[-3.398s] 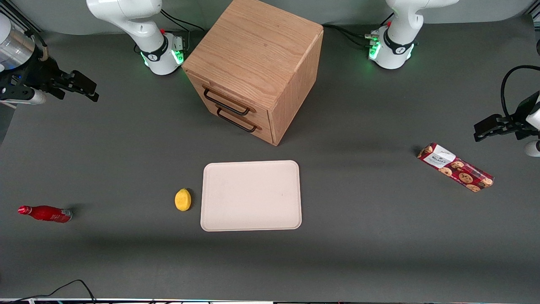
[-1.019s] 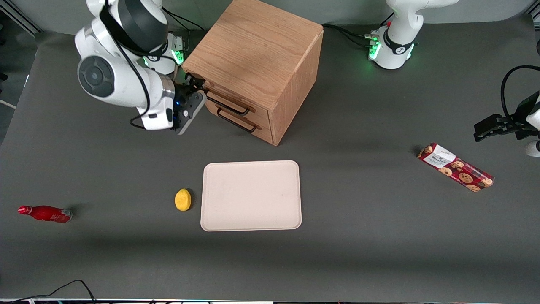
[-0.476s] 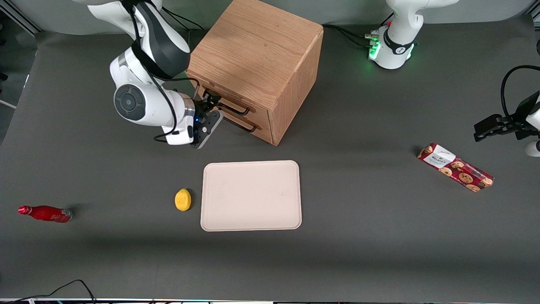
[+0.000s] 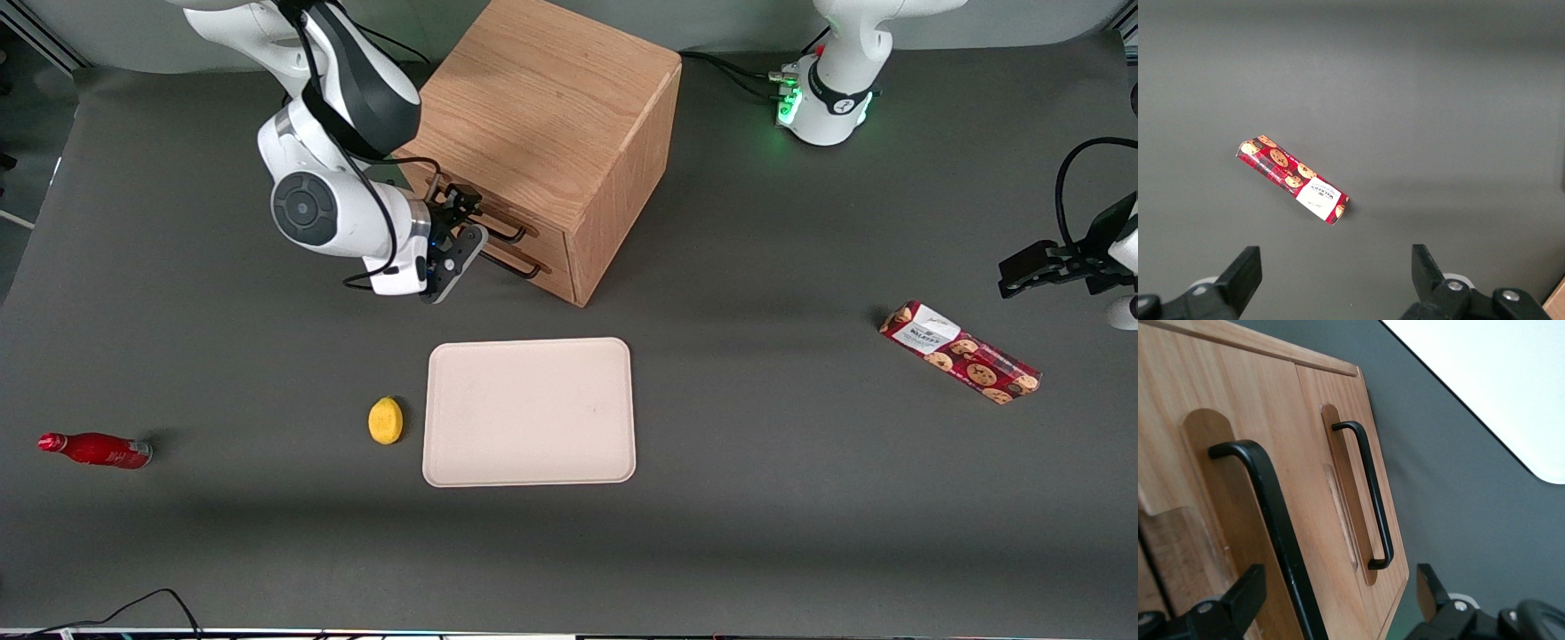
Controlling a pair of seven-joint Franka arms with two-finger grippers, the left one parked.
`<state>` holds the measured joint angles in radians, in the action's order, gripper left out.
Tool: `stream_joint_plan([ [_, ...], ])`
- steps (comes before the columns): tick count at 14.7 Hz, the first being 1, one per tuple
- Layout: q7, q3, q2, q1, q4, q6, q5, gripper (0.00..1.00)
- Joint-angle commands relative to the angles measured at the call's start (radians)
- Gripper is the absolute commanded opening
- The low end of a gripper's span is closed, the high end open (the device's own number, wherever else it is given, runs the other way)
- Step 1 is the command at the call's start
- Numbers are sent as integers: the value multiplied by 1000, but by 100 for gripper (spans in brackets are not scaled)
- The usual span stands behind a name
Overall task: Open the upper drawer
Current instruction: 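Pull the handle outward with the right gripper, sliding the drawer open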
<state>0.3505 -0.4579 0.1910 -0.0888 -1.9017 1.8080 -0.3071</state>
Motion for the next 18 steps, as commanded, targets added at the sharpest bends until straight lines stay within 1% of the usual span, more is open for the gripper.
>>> stream_joint_plan([
  [1, -15, -1, -32, 1, -37, 25, -24, 100],
  [3, -13, -1, -28, 1, -45, 48, -23, 100],
  [7, -13, 5, 11, 3, -36, 88, 6, 100],
  [9, -13, 7, 36, 4, -5, 91, 77, 100],
  [14, -2, 39, 109, 11, 97, 80, 152, 100],
  [16, -1, 59, 131, 12, 139, 77, 154, 100],
  [18, 37, 84, 152, 12, 179, 59, 157, 100],
])
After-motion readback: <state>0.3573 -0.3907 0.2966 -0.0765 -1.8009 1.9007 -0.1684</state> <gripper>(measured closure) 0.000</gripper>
